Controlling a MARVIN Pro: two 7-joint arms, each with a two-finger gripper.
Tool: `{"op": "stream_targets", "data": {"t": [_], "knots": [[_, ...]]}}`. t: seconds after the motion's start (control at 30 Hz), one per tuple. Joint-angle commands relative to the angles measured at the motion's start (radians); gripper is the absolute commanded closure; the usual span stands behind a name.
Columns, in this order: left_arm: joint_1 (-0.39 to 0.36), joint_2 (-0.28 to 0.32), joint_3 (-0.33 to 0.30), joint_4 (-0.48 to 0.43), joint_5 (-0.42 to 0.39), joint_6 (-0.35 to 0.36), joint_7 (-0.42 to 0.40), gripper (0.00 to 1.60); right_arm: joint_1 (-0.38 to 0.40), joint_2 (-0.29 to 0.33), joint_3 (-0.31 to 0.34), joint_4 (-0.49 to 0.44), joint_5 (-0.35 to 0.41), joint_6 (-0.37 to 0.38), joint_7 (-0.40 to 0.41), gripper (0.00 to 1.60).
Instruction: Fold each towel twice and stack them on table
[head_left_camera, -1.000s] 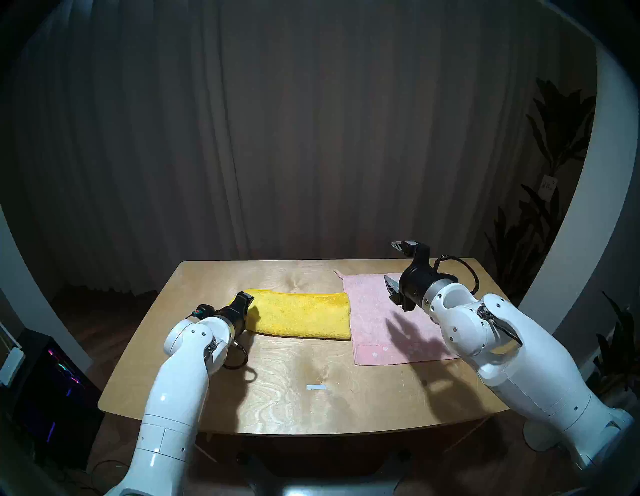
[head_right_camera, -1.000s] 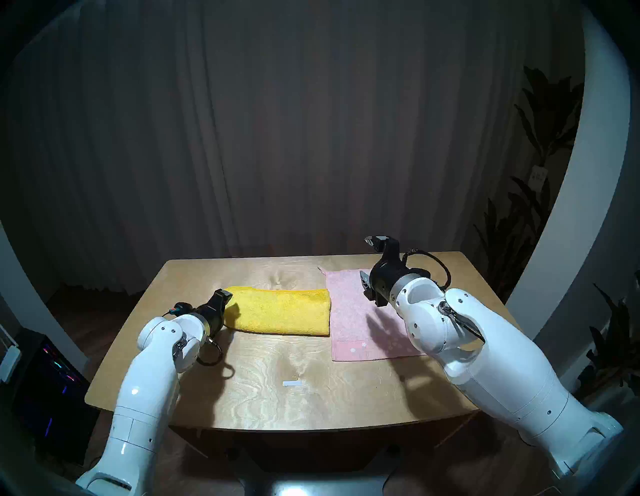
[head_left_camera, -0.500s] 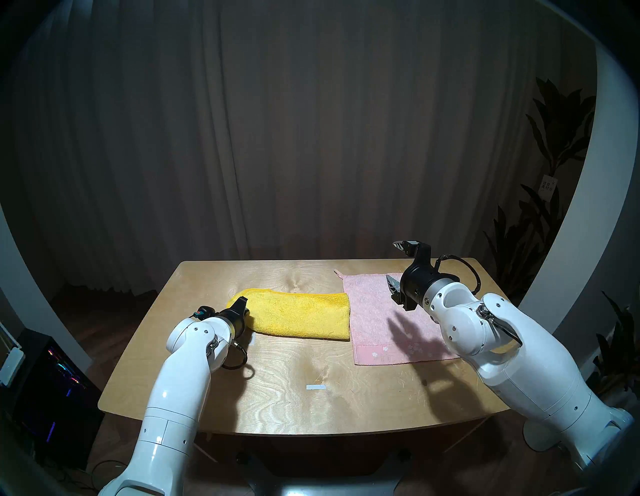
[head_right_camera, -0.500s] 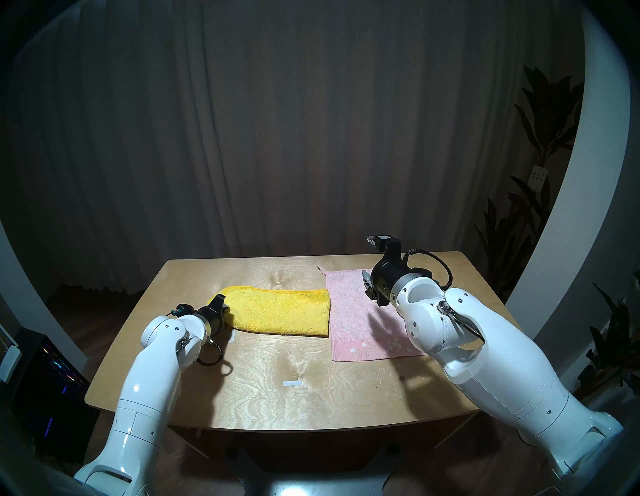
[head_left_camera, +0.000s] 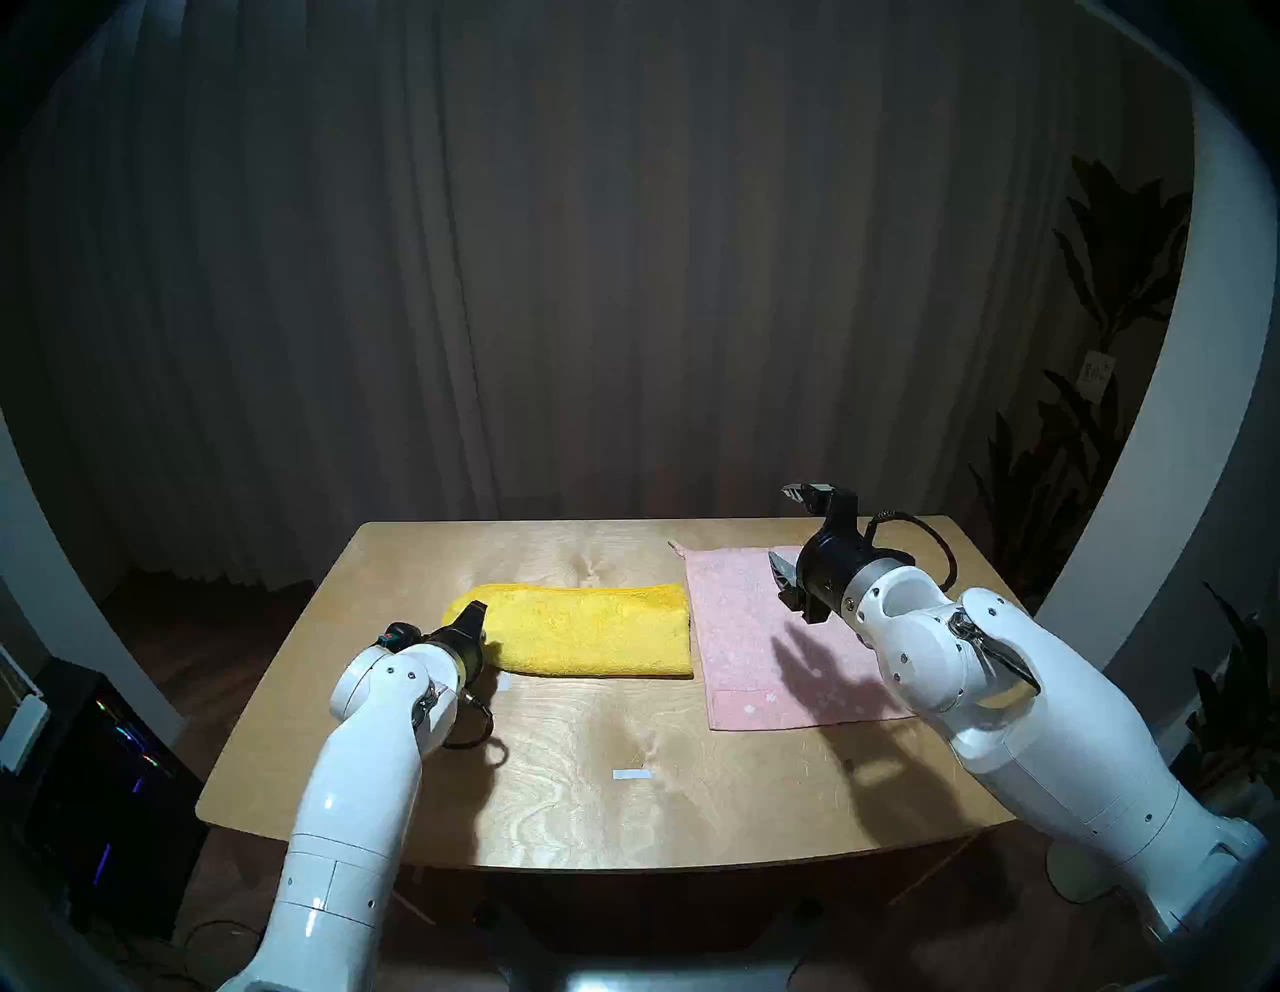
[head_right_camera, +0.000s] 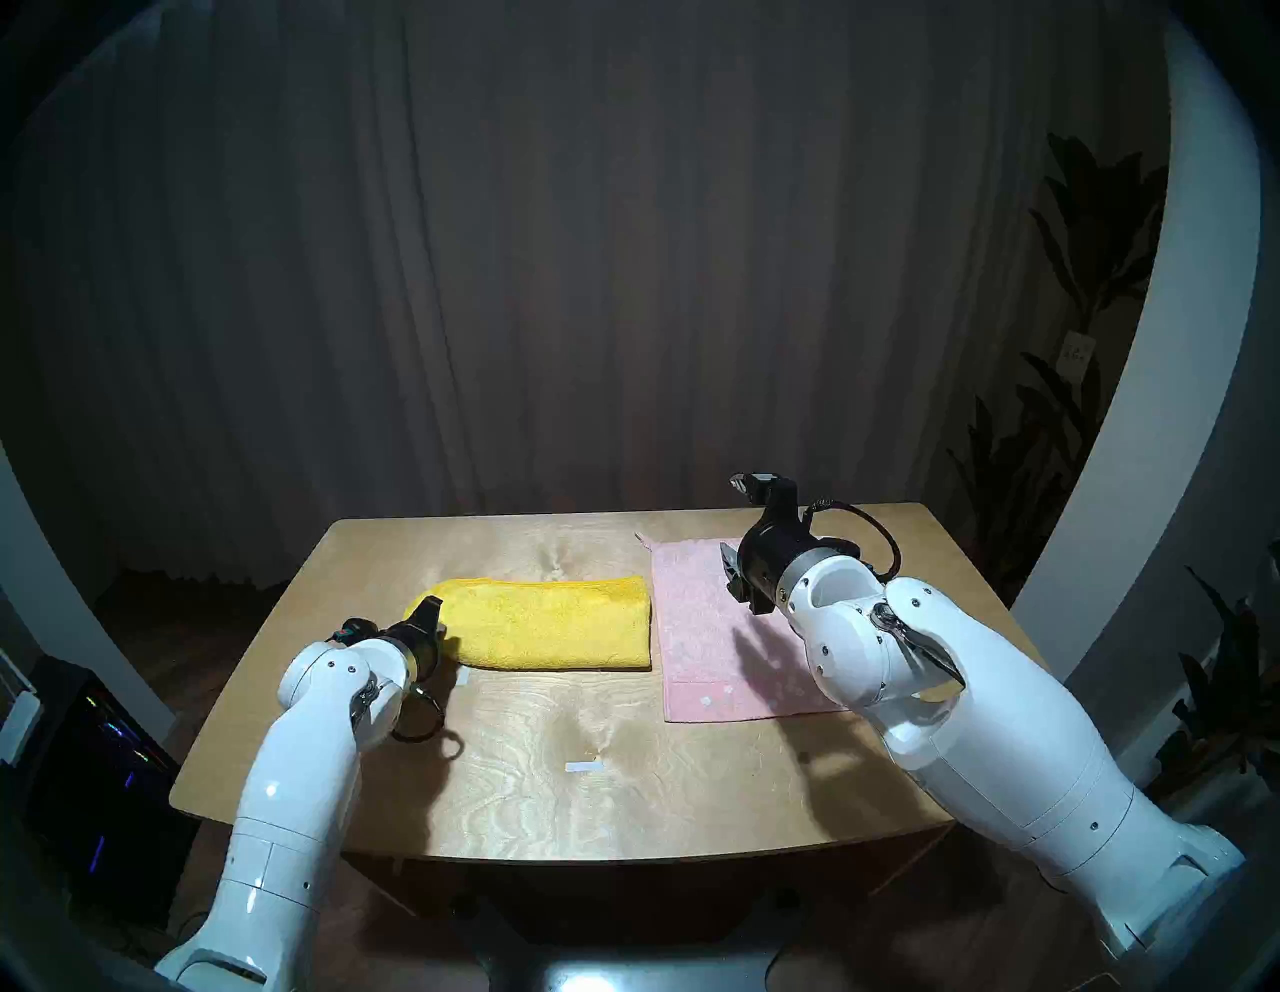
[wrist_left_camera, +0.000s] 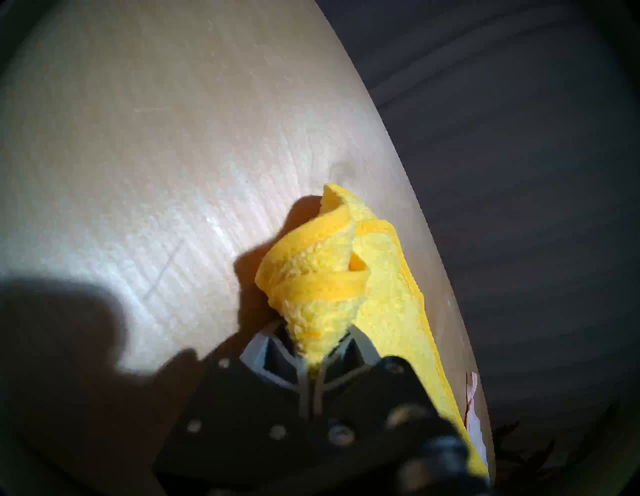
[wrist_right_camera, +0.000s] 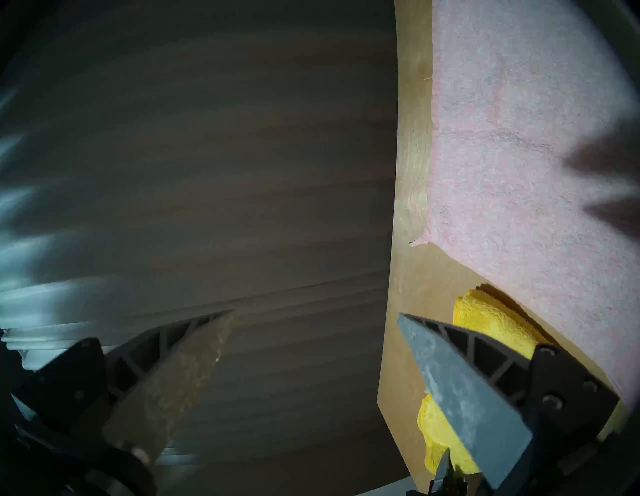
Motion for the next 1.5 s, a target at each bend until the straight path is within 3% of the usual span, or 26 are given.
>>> {"op": "stream_targets", "data": {"t": [0.0, 0.73, 1.13, 1.47], "knots": [[0.027, 0.005, -0.026, -0.081, 0.008, -0.03, -0.006, 1.6, 0.025, -0.016, -0.007, 0.004, 0.0, 0.02, 0.004, 0.0], [0.037, 0.018, -0.009, -0.196, 0.056, -0.033, -0.006, 1.6, 0.035, -0.031, -0.001, 0.048, 0.013, 0.044, 0.009, 0.0], [0.053, 0.078, 0.163, -0.288, 0.243, -0.04, -0.055, 1.6, 0.006, -0.015, 0.03, 0.052, 0.031, 0.043, 0.029, 0.0], [0.046, 0.094, 0.253, -0.279, 0.322, -0.038, -0.077, 1.6, -0.035, 0.003, 0.069, 0.043, 0.056, 0.047, 0.063, 0.0]]}}
